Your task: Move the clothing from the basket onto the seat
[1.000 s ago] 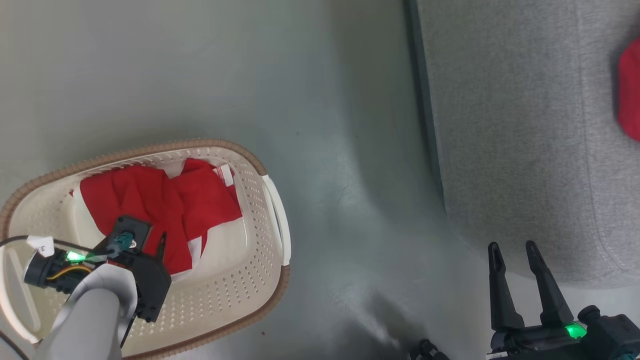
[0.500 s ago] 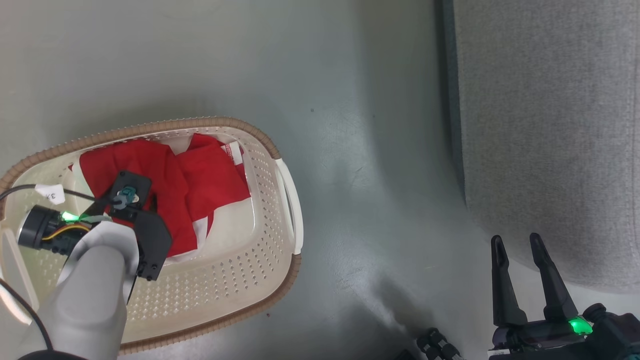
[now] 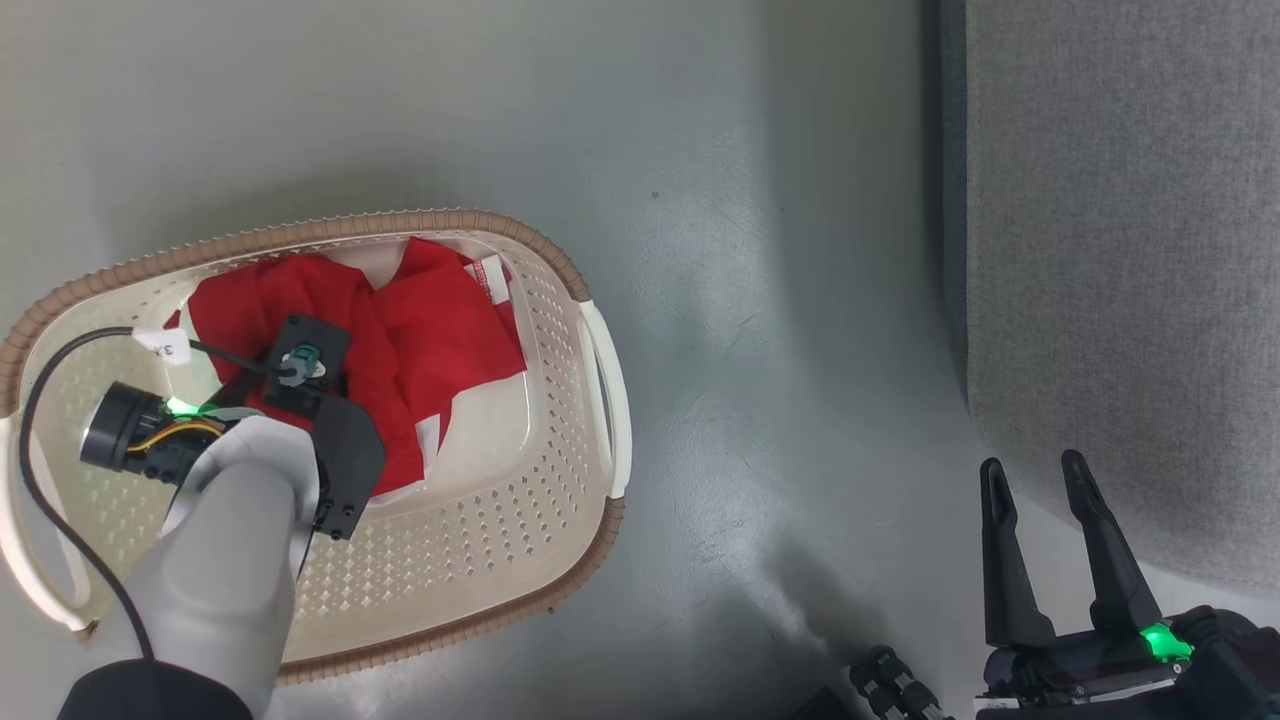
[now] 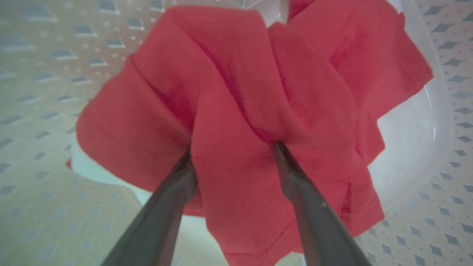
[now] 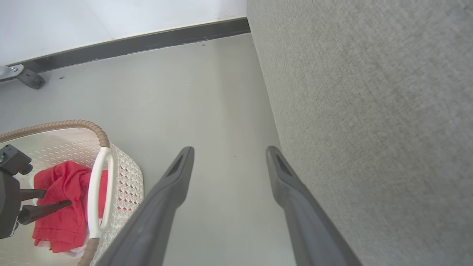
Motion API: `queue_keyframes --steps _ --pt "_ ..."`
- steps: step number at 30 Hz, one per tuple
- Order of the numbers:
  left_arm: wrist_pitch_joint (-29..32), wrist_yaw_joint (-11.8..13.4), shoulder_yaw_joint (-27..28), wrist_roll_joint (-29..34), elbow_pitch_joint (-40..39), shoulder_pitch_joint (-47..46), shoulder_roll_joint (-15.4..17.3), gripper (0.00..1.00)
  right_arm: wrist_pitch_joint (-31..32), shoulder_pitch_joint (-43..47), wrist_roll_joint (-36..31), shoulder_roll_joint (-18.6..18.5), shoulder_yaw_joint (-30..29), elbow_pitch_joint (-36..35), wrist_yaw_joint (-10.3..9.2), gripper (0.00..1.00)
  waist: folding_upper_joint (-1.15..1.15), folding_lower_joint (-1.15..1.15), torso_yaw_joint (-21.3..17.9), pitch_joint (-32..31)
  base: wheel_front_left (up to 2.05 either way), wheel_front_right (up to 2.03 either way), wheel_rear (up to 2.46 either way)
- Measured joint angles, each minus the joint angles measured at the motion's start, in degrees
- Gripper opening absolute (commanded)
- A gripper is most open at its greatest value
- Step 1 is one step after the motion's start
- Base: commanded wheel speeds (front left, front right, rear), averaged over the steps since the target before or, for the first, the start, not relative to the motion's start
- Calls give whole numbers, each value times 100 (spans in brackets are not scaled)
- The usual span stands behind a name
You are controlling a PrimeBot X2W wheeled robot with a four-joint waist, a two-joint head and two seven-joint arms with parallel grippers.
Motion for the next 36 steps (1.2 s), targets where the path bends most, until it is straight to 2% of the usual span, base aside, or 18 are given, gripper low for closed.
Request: queue_keyframes --steps 9,11,18,25,36 --pt "109 7 -29 75 347 -128 -130 100 0 152 -44 1 33 -186 0 100 -1 -1 -12 21 0 0 0" --pt "177 33 -4 73 421 -137 -146 0 0 170 -71 2 38 -252 -1 100 0 -1 -21 17 0 0 0" --pt "160 57 58 -12 548 -201 -165 0 0 227 -76 4 40 -320 -9 100 0 -1 -44 -8 0 0 0" --pt "-118 49 218 -203 592 -193 -99 0 0 -45 -74 9 103 -266 -1 100 -1 0 -74 -159 0 0 0" --pt "-527 -8 274 -265 716 177 90 0 0 -829 176 10 268 311 7 100 0 -1 -194 -632 0 0 0"
